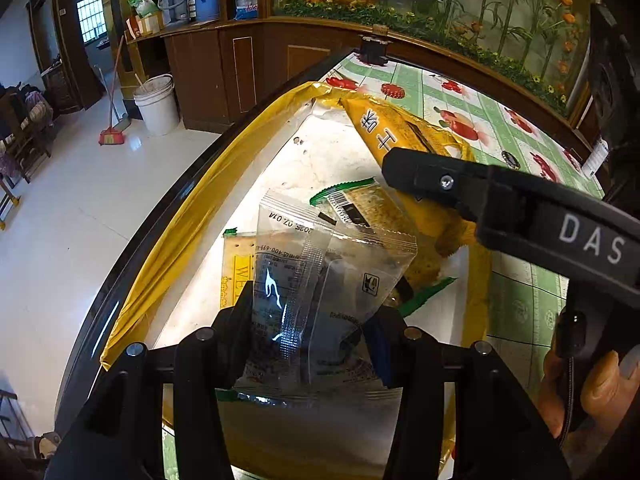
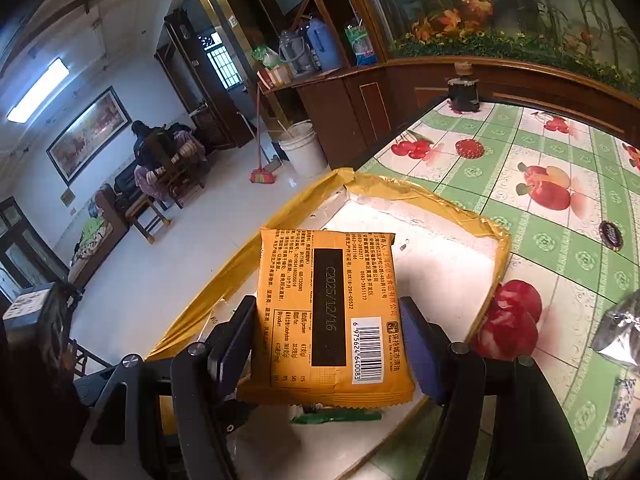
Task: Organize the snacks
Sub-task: 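Carry the clear bag and orange biscuit pack into the tray and release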
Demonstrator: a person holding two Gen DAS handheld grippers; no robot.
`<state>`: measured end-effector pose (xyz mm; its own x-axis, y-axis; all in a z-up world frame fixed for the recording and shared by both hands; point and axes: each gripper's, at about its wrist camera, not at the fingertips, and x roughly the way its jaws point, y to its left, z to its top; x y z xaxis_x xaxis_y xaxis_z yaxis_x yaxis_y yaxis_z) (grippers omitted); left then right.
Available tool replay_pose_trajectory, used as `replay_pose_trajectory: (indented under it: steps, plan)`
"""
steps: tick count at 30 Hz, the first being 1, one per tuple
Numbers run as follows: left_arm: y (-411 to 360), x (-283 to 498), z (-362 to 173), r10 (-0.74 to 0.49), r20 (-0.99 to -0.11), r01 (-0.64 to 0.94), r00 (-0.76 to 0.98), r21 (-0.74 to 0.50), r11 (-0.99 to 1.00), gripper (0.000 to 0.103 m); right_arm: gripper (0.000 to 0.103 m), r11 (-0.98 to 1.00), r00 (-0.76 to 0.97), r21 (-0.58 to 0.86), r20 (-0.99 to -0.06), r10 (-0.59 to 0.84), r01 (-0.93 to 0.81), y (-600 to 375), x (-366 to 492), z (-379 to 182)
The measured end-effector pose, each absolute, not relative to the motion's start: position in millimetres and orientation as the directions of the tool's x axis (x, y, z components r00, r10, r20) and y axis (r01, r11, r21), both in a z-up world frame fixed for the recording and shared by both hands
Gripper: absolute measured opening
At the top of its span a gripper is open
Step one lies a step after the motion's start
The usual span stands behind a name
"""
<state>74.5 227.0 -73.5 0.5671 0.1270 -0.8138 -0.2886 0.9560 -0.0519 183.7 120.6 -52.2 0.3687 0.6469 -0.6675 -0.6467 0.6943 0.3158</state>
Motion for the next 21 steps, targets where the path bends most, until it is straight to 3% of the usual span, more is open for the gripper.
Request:
replay_pose_trajectory:
  steps: [12, 18, 21]
  plan:
    - [225, 76, -73, 0.148, -0.808, -0.293, 0.571, -0.032, 0.956, 0.050, 0.072, 0.708, 0.360, 0.290, -0.702, 0.615, -0.644, 130, 194, -73]
    - [224, 71, -61, 0.178, -0.785, -0.312, 0.593, -0.021, 0.950, 0.061, 0.072, 0.705, 0.381, 0.306, -0.670, 0.637, -0.640, 116, 189, -59]
    - [221, 67, -53, 0.190, -0.768, -0.315, 0.611, -0.016, 0.949, 0.072, 0.072, 0.710, 0.407, 0.306, -0.649, 0.643, -0.634, 102, 183, -47]
